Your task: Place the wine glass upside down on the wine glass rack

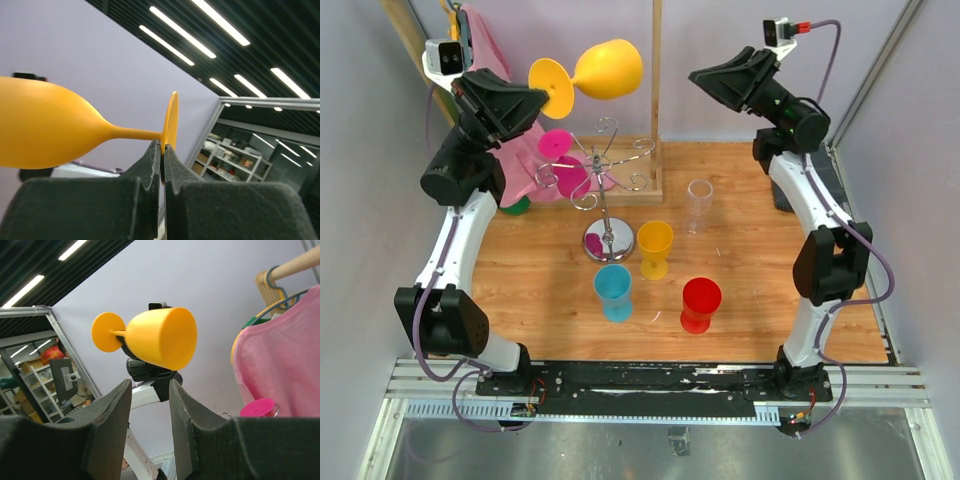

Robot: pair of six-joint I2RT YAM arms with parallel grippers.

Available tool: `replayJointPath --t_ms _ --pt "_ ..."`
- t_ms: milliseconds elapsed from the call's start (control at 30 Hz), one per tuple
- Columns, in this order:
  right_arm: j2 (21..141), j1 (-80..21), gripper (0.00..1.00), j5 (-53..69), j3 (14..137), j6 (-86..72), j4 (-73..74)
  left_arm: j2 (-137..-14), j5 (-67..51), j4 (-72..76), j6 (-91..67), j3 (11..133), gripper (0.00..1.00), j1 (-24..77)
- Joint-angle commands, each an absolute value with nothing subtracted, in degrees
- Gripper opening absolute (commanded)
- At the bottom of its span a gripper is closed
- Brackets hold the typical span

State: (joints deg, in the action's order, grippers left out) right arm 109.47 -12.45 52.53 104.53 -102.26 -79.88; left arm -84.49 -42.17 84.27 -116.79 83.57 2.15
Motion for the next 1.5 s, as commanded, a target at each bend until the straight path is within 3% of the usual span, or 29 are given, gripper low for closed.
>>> replayJointPath --t_ms 0,367,1167,1467 --pt "105.0 -9.9 0.38 54.5 102.6 -98.7 -80.7 -81.8 -46.3 75.1 -108.2 83.2 0.0 -1.0" --pt "100.2 -9.6 0.37 57.2 100.4 -92.2 -74.8 -78.3 -48.1 31.9 -72.9 86.6 0.0 -4.0" --pt "92.7 -9.6 0.36 59.0 94.0 -84.4 -68.5 -88.3 -47.8 21.5 -67.7 85.8 0.0 -4.0" --pt "93.4 -9.7 0.35 58.4 93.8 -84.6 -68.5 -89.1 -47.8 6.1 -57.8 90.6 0.0 -4.0"
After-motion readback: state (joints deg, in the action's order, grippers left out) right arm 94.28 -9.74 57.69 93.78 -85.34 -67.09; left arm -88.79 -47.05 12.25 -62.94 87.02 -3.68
